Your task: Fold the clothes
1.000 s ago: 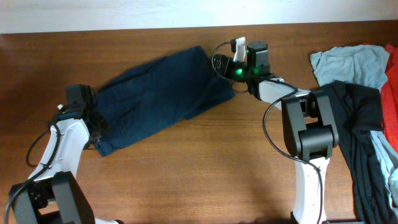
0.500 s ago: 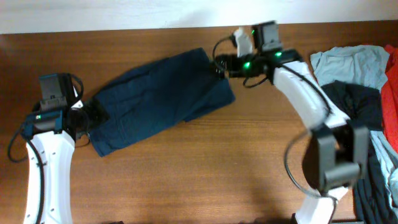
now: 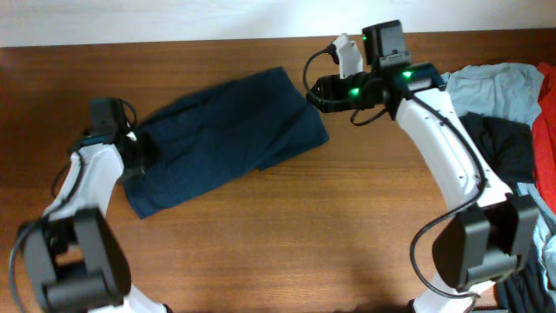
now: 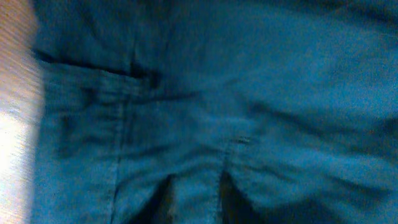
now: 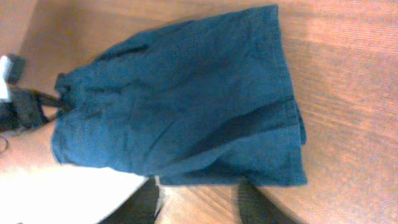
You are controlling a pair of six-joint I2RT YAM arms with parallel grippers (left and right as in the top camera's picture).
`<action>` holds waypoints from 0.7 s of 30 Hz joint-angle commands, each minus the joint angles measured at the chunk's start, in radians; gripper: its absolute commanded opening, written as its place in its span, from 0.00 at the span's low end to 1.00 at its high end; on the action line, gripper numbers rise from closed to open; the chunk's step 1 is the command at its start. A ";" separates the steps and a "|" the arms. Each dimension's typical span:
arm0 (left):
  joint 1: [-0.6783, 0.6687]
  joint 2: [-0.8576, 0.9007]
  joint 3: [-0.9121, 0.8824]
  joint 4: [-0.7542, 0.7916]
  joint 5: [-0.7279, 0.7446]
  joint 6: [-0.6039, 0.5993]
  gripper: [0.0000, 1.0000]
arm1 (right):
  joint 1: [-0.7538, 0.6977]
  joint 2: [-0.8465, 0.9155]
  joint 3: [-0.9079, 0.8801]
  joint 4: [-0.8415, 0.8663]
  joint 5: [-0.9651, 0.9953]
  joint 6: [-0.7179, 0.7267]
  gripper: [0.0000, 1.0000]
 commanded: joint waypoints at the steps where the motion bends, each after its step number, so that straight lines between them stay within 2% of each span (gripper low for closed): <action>1: 0.006 0.103 -0.014 -0.015 0.022 0.034 0.11 | 0.072 0.081 0.001 0.052 0.100 0.093 0.25; 2: 0.006 0.133 -0.014 -0.051 0.022 0.048 0.07 | 0.109 0.135 0.001 0.105 0.140 0.138 0.22; 4: 0.006 0.142 -0.014 -0.103 0.021 0.100 0.03 | 0.163 0.230 0.001 0.192 0.159 0.158 0.21; 8: 0.006 0.142 -0.014 -0.129 0.022 0.116 0.02 | 0.212 0.387 0.001 0.290 0.212 0.190 0.21; 12: 0.006 0.142 -0.010 -0.129 0.037 0.167 0.05 | 0.213 0.470 0.001 0.277 0.303 0.213 0.22; 14: 0.006 0.142 0.004 -0.129 0.037 0.211 0.06 | 0.196 0.480 0.001 0.219 0.358 0.214 0.22; 17: 0.006 0.142 0.042 -0.130 0.037 0.232 0.10 | 0.146 0.474 0.002 0.021 0.440 0.285 0.21; 19: 0.005 0.142 0.072 -0.137 0.037 0.232 0.13 | 0.111 0.474 0.002 -0.089 0.450 0.287 0.17; 21: -0.002 0.142 0.105 -0.141 0.041 0.236 0.20 | 0.057 0.474 0.002 -0.224 0.475 0.287 0.08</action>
